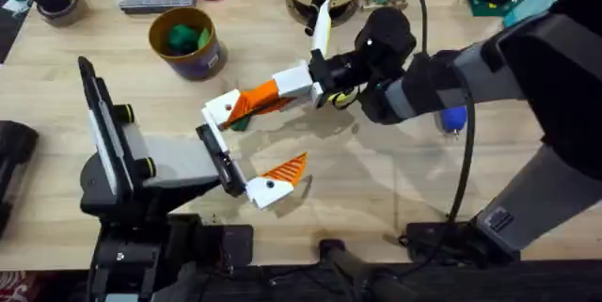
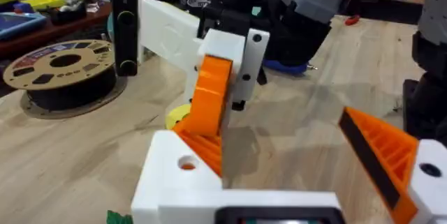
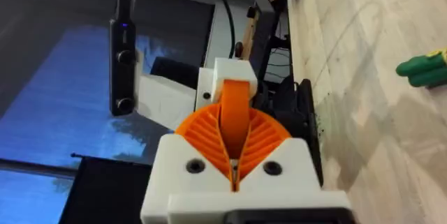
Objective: Pick up the gripper from the table and insert it into the empty holder that is missing its gripper. Then pick up a screw, insert it into the mounting hole, and use the screwdriver to tighten it. Finally, clean up the table by picking up the vegetable and placing it into the bucket.
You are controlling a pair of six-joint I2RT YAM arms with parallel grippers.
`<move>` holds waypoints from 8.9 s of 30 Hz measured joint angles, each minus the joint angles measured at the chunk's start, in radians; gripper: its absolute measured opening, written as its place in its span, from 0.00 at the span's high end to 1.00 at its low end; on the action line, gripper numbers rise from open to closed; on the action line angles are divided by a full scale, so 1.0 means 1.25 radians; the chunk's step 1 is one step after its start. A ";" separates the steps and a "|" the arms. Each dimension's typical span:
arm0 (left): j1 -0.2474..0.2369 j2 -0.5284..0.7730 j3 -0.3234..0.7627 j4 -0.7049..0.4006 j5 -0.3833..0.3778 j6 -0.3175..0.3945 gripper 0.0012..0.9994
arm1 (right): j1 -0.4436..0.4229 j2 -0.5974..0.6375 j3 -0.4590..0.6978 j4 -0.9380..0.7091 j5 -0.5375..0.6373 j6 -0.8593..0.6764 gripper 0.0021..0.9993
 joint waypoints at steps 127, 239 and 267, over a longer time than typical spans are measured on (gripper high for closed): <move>-0.002 0.000 0.000 -0.003 0.022 -0.002 0.01 | -0.357 -0.559 0.288 -1.848 0.584 -1.214 0.00; -0.002 0.000 0.000 -0.003 0.022 -0.002 0.01 | -0.045 -0.121 0.470 -1.720 0.964 -1.285 0.09; -0.002 0.000 0.000 -0.003 0.022 -0.002 0.01 | -0.003 -0.056 0.470 -1.657 0.964 -1.263 0.46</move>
